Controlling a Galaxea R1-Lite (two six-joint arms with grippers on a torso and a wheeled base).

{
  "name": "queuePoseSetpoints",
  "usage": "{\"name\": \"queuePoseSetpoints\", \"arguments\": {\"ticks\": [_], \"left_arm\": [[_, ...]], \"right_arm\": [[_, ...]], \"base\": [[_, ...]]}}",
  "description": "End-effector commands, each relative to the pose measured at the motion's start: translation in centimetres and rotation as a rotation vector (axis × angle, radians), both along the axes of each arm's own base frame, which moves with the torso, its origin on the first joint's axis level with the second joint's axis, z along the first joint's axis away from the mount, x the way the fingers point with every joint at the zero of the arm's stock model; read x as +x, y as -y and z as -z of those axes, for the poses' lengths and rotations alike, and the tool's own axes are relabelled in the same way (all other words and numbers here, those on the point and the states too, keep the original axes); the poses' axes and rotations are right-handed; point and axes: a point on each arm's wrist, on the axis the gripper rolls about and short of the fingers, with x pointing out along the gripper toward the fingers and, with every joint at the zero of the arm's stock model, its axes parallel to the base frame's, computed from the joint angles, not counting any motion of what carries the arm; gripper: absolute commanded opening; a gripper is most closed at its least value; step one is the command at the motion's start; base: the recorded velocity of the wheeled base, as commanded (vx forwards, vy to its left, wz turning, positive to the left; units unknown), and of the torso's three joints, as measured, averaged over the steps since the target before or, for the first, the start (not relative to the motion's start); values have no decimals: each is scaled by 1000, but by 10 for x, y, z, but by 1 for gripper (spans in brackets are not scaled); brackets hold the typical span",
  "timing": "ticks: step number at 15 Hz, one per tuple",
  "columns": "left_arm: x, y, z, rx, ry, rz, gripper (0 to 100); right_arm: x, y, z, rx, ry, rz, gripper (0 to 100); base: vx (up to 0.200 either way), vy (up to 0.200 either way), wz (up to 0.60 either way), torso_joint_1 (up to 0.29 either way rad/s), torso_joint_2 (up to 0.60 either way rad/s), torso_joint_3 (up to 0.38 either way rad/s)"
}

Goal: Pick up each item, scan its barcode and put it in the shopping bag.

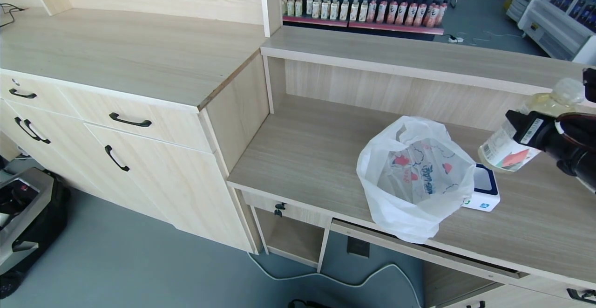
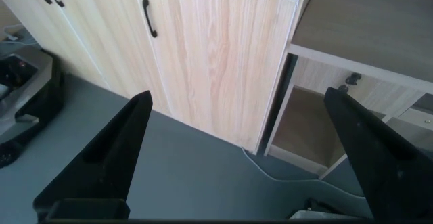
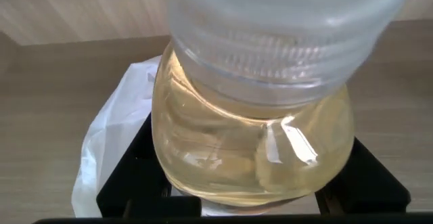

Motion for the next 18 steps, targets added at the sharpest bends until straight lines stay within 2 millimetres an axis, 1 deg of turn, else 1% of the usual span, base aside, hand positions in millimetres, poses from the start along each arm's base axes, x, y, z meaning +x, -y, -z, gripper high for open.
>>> {"name": "queuePoseSetpoints", "arguments": {"ticks": [1,2,3,5,7,9,13,16,18], "left_arm": [[0,0,0,-1,1,0,100],[0,0,0,-1,1,0,100],[0,0,0,-1,1,0,100],[0,0,0,-1,1,0,100],[0,0,0,-1,1,0,100],[0,0,0,-1,1,0,100],[0,0,0,-1,1,0,100],[0,0,0,-1,1,0,100],[0,0,0,-1,1,0,100]], "right_arm": [[42,-19,44,-23,-112,-59,0],[50,-22,49,-31,-107,-67,0],[72,-26,64,-75,-86,-77,0],[82,-27,82,-147,-113,-89,0],[92,-34,86,-152,-105,-117,0],[104,-38,95,-183,-102,-133,0],[117,-42,110,-207,-87,-157,0],[124,-46,118,-204,-74,-168,0],[128,-48,120,-206,-73,-174,0]], "base": [[0,0,0,0,0,0],[0,0,0,0,0,0],[0,0,0,0,0,0],[0,0,0,0,0,0],[0,0,0,0,0,0],[0,0,0,0,0,0],[0,0,0,0,0,0],[0,0,0,0,0,0],[0,0,0,0,0,0]]}}
